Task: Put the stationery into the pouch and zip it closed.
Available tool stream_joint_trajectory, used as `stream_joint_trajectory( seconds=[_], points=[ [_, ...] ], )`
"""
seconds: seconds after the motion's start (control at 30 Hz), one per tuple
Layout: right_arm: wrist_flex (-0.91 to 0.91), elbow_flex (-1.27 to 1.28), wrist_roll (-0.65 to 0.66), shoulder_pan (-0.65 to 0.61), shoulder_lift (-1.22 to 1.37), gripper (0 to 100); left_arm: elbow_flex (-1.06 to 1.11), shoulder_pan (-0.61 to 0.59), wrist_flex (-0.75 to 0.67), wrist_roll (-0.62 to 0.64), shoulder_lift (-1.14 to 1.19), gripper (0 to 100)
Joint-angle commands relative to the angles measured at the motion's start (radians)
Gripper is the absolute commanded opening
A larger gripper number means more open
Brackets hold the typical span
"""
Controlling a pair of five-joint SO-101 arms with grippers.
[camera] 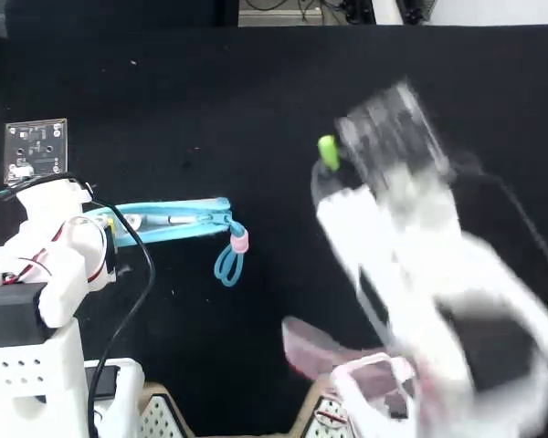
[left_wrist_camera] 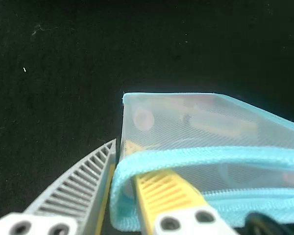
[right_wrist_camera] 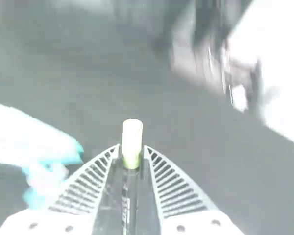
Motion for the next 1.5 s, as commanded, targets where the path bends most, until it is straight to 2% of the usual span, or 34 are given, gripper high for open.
stream_joint_trajectory(
  seconds=[0.0,0.13,0.33,0.5,0.67,0.97,1.13,1.37,1.47],
  points=[
    [-0.153,0.015,-0.137,-0.184,-0.225,1.1,0.001,-0.013,-0.009,0.003,0.003,3],
    [-0.370,0.113,-0.232,-0.347,-0.348,1.1,0.001,-0.013,-0.009,0.003,0.003,3],
    [-0.658,0.400,-0.236,-0.491,-0.397,1.1,0.001,-0.013,-0.009,0.003,0.003,3],
    [-0.864,0.634,-0.235,-0.508,-0.398,1.1,0.001,-0.013,-0.009,0.003,0.003,3],
    [-1.056,0.765,-0.235,-0.511,-0.395,1.1,0.002,-0.013,-0.009,0.003,0.003,3],
    [-1.174,0.951,-0.235,-0.508,-0.390,1.1,0.002,-0.013,-0.009,0.003,0.003,3],
    [-1.169,1.013,-0.233,-0.508,-0.389,1.1,0.001,-0.013,-0.009,0.003,0.003,3],
    [-1.166,1.044,-0.164,-0.514,-0.389,1.2,0.001,-0.013,-0.009,0.003,0.003,3],
    [-1.119,1.040,-0.161,-0.514,-0.389,2.5,0.001,-0.013,-0.009,0.003,0.003,3]
  ],
)
